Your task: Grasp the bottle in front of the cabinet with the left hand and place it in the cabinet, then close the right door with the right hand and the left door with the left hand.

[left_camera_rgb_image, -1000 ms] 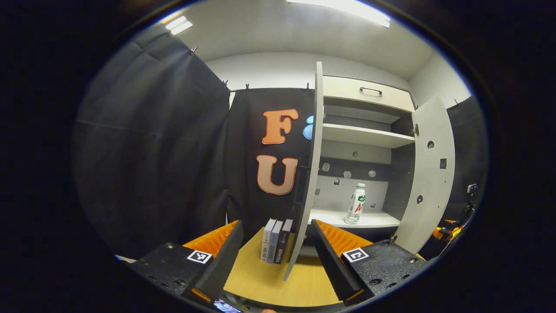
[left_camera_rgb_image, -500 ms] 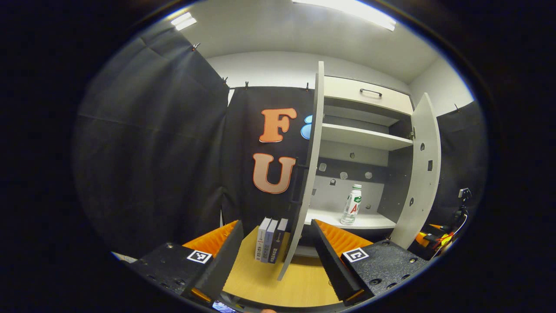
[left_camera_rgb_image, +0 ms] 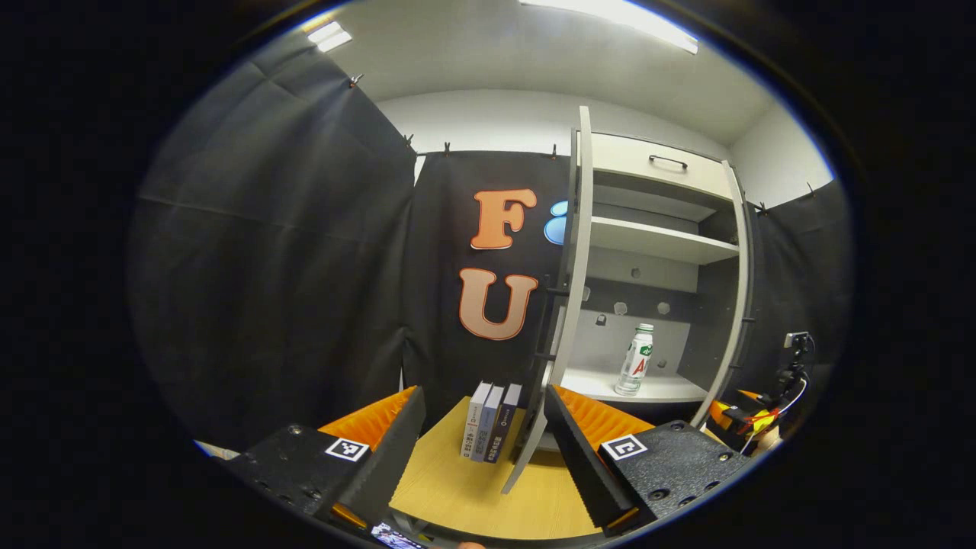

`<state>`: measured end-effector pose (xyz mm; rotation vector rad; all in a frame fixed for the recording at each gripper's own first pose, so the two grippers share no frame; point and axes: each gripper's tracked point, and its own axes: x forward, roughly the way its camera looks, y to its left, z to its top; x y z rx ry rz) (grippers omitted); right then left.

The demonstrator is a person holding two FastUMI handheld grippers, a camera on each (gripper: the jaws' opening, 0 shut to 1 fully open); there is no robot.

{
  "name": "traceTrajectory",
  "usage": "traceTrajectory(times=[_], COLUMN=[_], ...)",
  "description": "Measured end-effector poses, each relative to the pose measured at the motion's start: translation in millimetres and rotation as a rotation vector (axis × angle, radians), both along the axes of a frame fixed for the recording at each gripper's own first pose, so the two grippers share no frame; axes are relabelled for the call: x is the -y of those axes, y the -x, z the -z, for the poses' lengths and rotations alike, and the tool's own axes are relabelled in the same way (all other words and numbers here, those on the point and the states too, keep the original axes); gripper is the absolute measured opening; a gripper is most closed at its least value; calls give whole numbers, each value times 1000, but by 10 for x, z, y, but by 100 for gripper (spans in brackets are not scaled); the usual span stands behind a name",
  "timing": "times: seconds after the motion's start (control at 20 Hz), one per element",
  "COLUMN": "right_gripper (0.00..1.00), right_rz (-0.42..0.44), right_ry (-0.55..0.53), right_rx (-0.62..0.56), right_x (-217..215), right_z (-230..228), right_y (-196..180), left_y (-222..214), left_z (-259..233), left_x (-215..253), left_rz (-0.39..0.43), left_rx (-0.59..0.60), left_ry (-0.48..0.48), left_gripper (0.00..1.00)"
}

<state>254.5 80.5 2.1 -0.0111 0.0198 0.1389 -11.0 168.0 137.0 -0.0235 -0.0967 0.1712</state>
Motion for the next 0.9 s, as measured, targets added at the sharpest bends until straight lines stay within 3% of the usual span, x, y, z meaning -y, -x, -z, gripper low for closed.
traceTrajectory(times=[0.15, 0.3, 0.9], right_gripper=[91, 95, 95], right_rz=[-1, -9, 21], right_ry=[36, 36, 38], right_rx=[-26, -5, 4], right_x=[-169, -196, 402], right_z=[46, -20, -433], right_y=[-185, -96, 694], left_y=[-9, -37, -634], left_z=[-6, -13, 234], left_x=[-50, -109, -212], left_rz=[-8, -17, 6], left_rx=[-5, 2, -36], left_ry=[-13, -26, -40], left_gripper=[96, 96, 95])
